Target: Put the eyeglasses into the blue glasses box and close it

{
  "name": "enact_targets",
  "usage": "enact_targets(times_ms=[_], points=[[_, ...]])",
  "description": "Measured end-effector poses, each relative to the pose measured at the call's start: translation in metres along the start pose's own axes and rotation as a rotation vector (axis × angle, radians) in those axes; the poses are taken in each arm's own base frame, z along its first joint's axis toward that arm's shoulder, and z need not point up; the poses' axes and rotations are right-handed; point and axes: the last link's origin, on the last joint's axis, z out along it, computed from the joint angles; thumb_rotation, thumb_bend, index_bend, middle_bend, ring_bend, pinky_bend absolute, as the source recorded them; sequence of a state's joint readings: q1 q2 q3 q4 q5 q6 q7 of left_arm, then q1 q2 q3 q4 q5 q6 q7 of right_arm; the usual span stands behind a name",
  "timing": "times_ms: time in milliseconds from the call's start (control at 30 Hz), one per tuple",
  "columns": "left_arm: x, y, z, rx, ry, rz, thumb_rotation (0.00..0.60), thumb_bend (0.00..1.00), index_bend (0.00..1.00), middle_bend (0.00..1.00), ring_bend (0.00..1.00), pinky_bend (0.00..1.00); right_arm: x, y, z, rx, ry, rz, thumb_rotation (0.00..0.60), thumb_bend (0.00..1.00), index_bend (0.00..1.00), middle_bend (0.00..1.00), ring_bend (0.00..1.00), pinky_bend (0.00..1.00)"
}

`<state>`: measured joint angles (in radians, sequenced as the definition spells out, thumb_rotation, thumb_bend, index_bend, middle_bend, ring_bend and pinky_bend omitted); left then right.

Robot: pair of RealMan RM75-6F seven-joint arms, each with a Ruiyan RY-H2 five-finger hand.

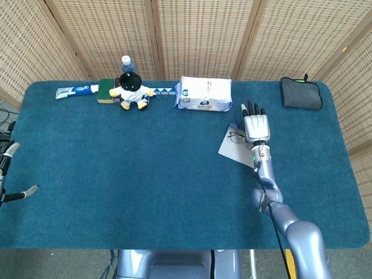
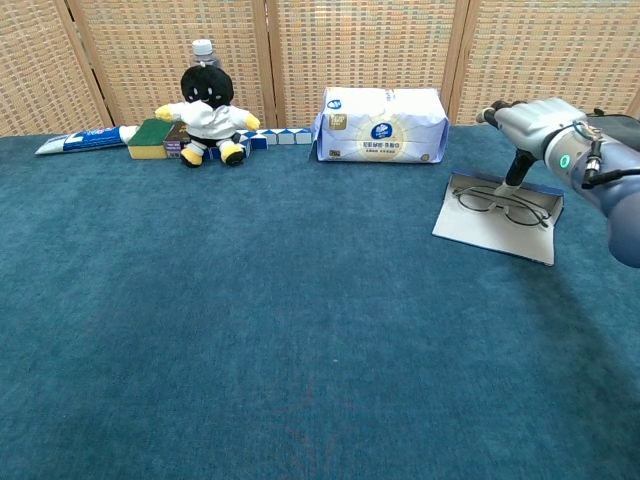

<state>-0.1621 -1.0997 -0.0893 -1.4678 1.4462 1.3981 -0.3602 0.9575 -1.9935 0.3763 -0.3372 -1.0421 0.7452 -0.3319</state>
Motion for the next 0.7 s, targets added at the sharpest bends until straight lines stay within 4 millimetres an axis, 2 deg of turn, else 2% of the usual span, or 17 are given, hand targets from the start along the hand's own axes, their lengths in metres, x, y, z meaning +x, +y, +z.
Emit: enact_targets(times_ms=[367, 700], points=[[0.0, 0.002, -0.002, -0.011, 0.001, -0.001, 0.6, 0.0, 0.0, 0.0, 0.0, 0.0, -0.005, 0.002, -0.002, 0.001, -0.021, 0.003, 0.6, 0.18, 0.0, 0.0, 0.0, 0.17], [-0.001, 0.004, -0.004, -0.022, -0.003, 0.001, 0.6, 0.0, 0.0, 0.0, 0.0, 0.0, 0.01, -0.003, -0.016, 0.101, 0.057, 0.103, 0.6, 0.18, 0.0, 0.0, 0.0, 0.17]])
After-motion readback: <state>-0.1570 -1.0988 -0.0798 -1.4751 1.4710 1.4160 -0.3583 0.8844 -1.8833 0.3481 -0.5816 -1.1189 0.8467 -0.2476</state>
